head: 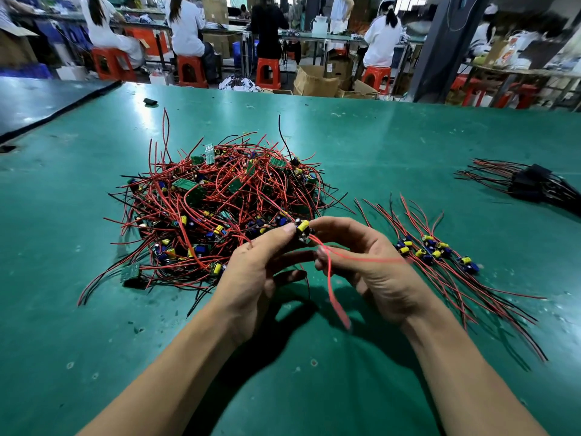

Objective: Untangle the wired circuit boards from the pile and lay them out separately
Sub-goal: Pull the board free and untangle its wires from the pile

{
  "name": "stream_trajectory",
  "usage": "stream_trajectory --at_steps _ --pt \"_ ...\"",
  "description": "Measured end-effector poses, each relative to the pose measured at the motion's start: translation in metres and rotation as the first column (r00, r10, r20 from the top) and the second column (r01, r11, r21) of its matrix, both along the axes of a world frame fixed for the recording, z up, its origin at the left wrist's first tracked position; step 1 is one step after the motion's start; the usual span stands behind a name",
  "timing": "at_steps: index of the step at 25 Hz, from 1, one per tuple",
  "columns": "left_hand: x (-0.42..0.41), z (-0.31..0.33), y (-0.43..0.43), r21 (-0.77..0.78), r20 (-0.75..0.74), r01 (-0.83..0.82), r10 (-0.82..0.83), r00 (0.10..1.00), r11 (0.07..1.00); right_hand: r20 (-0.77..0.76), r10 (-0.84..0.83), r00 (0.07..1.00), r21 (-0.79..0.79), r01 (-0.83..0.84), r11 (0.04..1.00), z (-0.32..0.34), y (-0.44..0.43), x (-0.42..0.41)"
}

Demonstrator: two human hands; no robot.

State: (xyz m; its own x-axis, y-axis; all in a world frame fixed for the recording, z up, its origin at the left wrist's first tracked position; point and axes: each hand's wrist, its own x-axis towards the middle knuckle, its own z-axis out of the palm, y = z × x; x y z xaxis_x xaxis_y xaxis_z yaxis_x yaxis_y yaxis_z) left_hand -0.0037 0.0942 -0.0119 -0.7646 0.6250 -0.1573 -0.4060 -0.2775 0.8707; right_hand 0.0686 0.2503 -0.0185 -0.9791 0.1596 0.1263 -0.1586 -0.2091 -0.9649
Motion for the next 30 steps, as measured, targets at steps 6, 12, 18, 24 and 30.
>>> stream_trajectory --at_steps 6,12,18,24,30 --pt "0.0 -0.007 0.003 -0.003 0.022 0.034 -0.034 0.999 0.999 0.154 0.078 0.985 0.038 -0.085 0.996 0.003 0.018 0.01" --pt "-0.002 -0.009 0.001 -0.086 -0.083 0.007 -0.014 0.996 0.996 0.21 0.014 0.978 0.078 -0.031 0.996 0.002 0.02 0.009" --pt "0.003 -0.019 0.002 -0.239 -0.377 0.02 -0.112 0.919 0.971 0.241 -0.032 0.97 0.14 -0.002 0.99 -0.005 0.011 0.003" --pt "0.0 -0.021 0.001 -0.272 -0.354 0.09 -0.187 0.916 0.958 0.24 -0.09 0.967 0.192 0.043 0.98 -0.008 0.012 0.002" --pt "-0.001 -0.02 0.001 -0.25 -0.291 0.118 -0.191 0.937 0.961 0.205 -0.064 0.977 0.132 0.037 0.991 -0.01 0.01 0.0"
